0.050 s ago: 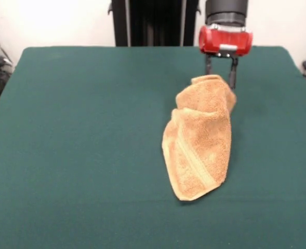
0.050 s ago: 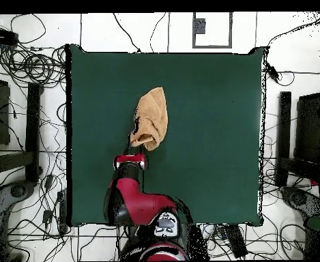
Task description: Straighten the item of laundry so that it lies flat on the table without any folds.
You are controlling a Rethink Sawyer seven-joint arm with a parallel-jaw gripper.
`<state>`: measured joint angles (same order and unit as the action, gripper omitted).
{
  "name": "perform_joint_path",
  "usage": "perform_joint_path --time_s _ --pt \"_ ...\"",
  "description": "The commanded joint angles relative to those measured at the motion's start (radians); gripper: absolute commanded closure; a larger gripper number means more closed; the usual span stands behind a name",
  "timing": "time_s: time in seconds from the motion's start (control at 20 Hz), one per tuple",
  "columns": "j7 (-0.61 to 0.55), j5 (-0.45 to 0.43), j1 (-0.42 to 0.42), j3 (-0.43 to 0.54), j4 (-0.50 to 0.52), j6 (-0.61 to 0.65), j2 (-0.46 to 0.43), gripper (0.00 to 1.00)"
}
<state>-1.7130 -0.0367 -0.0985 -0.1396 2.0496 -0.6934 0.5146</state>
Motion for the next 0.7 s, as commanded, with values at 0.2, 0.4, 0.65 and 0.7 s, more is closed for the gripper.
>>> perform_joint_path --time_s 0.2,0.4,0.65,0.7 --pt "-0.153 0.275 -0.128 -0.106 -0.001 -0.159 -0.047 1.0" --pt "-0.129 0.345 -0.174 -0.141 0.0 -0.164 -0.054 1.0" --pt "-0.138 0.361 -0.192 -0.158 -0.001 -0.156 -0.055 1.0" --pt "-0.144 0.365 -0.195 -0.161 -0.001 -0.156 -0.056 1.0"
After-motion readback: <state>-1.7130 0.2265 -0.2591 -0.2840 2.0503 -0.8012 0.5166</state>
